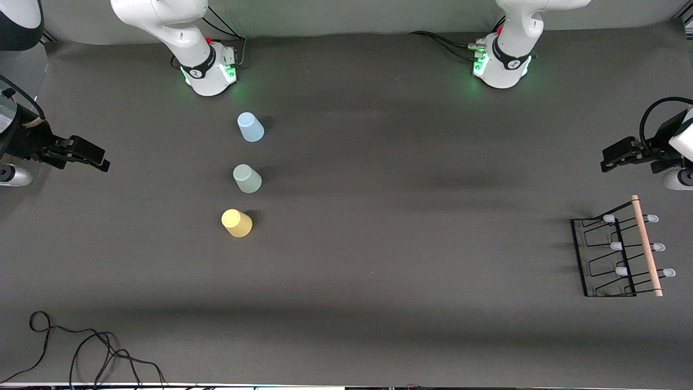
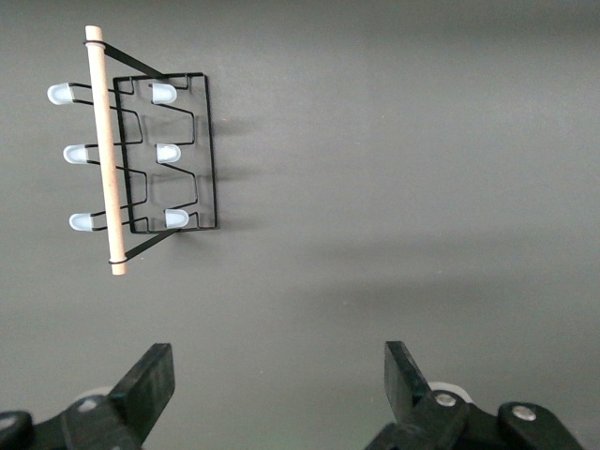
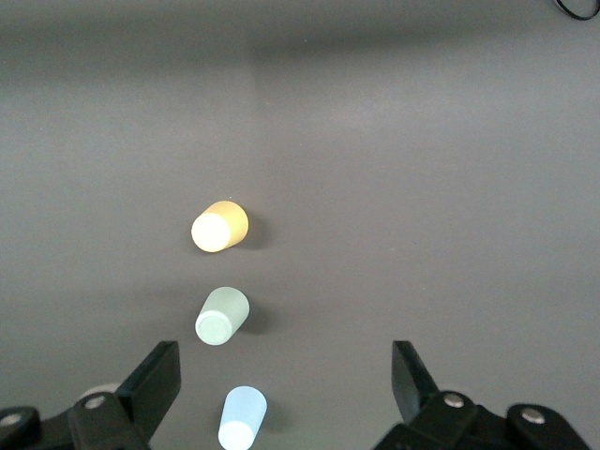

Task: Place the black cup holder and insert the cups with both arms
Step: 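Reach the left gripper to the black rack's wooden dowel and grasp it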

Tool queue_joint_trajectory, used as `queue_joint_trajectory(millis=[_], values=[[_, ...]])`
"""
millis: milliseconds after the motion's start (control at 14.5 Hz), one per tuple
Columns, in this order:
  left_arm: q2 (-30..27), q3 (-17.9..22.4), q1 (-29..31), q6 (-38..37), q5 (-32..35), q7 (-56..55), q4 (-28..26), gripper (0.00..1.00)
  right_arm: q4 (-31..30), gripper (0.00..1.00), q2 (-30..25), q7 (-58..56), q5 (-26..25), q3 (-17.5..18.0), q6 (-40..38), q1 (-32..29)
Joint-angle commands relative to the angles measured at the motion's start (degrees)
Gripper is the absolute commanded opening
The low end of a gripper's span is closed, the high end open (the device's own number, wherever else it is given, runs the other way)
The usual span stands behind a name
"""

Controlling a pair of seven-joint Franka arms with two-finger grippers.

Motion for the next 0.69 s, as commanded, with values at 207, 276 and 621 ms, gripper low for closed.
queue_joint_trajectory(millis=[207,276,621], values=[[0.56,0.36,0.01,-0.2,0.17,1.09,1.28,1.0,0.85,1.0,0.28,-1.21,-0.66,-0.26,-0.31,0.04],[0.56,0.45,0.01,-0.2,0.35,1.44,1.1,1.0,0.85,1.0,0.28,-1.21,-0.57,-0.26,-0.31,0.04],[9.41,0.8,2.37,2.79,2.27,1.79,5.56,1.0,0.85,1.0,0.28,-1.21,-0.57,-0.26,-0.31,0.04]])
